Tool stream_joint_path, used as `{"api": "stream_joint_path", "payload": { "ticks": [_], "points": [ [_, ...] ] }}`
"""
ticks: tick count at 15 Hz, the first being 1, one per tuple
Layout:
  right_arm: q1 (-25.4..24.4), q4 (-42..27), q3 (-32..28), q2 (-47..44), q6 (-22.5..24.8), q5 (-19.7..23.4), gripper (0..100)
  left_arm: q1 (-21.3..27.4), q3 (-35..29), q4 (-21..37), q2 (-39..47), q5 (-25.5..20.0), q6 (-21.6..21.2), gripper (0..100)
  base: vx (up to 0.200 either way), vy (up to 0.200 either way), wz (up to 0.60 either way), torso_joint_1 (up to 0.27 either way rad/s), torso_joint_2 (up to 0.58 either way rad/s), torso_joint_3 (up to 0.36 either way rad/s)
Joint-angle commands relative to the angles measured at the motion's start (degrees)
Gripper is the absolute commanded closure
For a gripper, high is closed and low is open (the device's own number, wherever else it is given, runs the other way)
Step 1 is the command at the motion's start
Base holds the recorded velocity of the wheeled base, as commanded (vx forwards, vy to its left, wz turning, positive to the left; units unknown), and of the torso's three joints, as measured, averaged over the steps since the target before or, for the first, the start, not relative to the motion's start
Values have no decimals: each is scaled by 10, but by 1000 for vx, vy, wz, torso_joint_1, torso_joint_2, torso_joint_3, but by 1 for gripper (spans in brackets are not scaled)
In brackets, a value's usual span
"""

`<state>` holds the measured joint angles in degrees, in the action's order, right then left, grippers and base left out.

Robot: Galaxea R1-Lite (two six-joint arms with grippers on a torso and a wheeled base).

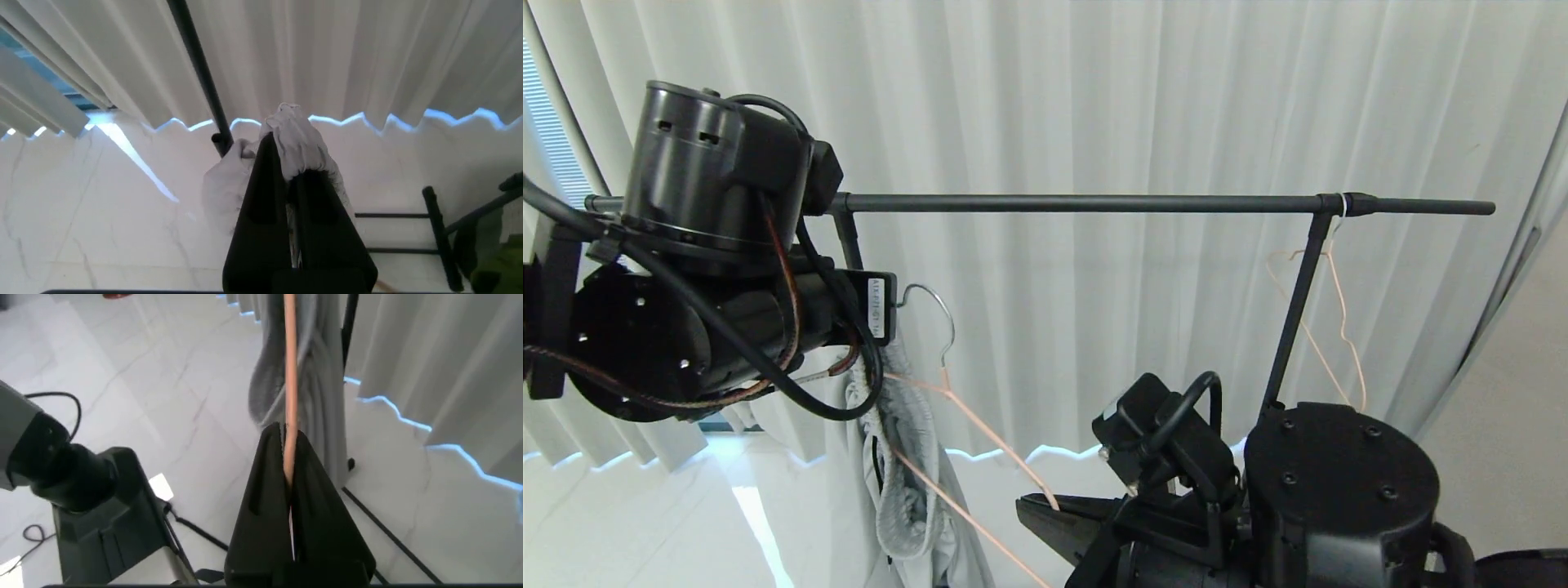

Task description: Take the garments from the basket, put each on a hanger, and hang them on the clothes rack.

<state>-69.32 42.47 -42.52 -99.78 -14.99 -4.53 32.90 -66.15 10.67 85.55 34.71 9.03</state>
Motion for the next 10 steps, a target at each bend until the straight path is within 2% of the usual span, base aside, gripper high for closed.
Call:
{"api": "stream_joint_path", "payload": {
  "ticks": [1,3,5,6,8,10],
  "points": [
    [-7,0,0,-15,0,-14,100,-2,-12,1,15,5,2,100,0,0,0,0,0,0],
    [-5,0,1,-16,-9,-33,100,-8,-18,1,17,9,13,100,0,0,0,0,0,0],
    [3,0,0,-13,-41,-93,100,-17,-16,1,18,12,14,100,0,0,0,0,0,0],
    [3,1,0,-11,-53,-103,100,-16,-16,1,17,12,14,100,0,0,0,0,0,0],
    [3,1,-8,-10,-60,-110,100,15,-17,1,13,12,14,100,0,0,0,0,0,0],
    [3,2,-25,-15,-60,-109,100,60,-28,1,11,9,38,100,0,0,0,0,0,0]
  ]
}}
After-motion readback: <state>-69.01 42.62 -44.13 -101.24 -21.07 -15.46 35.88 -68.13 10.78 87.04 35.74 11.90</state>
